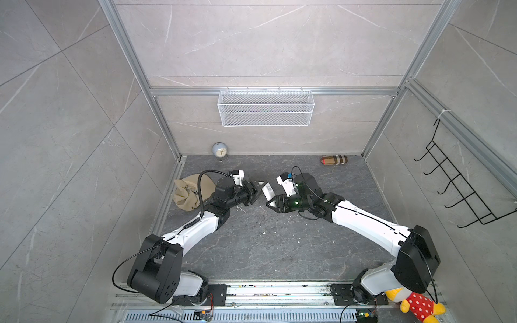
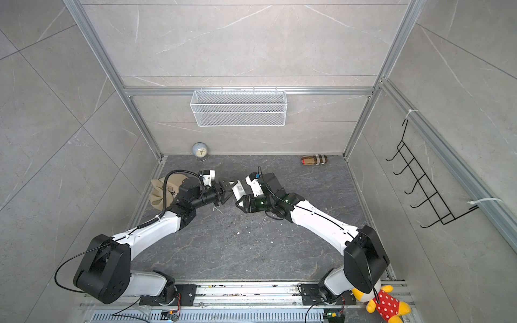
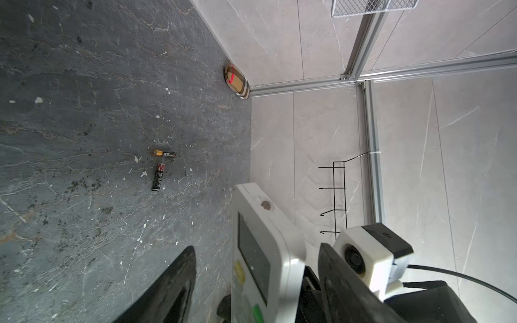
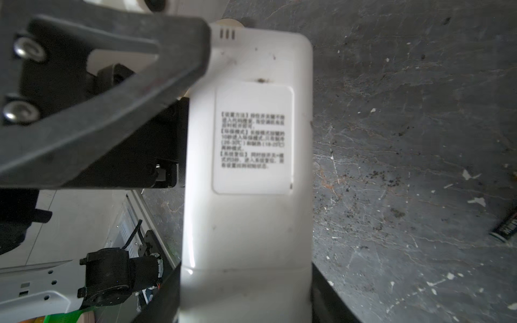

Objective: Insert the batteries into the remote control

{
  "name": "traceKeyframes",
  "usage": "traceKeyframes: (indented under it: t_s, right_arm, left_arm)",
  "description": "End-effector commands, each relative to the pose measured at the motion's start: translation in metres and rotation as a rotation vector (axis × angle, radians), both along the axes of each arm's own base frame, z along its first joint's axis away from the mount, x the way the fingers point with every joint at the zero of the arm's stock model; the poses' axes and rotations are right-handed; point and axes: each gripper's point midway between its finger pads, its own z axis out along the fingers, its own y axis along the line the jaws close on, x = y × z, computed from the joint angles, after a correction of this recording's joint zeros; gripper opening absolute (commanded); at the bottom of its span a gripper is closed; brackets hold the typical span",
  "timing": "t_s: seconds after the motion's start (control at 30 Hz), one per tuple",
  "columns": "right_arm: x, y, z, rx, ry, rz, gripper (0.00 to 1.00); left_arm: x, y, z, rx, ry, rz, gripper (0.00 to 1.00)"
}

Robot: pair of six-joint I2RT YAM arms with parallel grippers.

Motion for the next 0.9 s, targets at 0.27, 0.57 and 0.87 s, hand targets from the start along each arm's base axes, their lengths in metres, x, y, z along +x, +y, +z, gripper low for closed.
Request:
traceKeyframes:
  t_s: [0.27,0.57,0.87]
  right_arm:
    - [0.001,0.008,-0.002,-0.146,-0.079,0.017,0.54]
    - [0.005,0.008,-0.005,-0.219,-0.105,-0.006,0.55]
    - [0.005,0.015,-0.003,-0.231,-0.114,0.009,0.61]
  left_arm:
    - [0.008,-0.002,0.011,-0.035,-0.036,0.008,0.4]
    - [0.006,0.002,0.003,-0.014,-0.016,0.025,0.23]
    - [0.007,0.003,-0.002,0.005,-0.002,0.031,0.08]
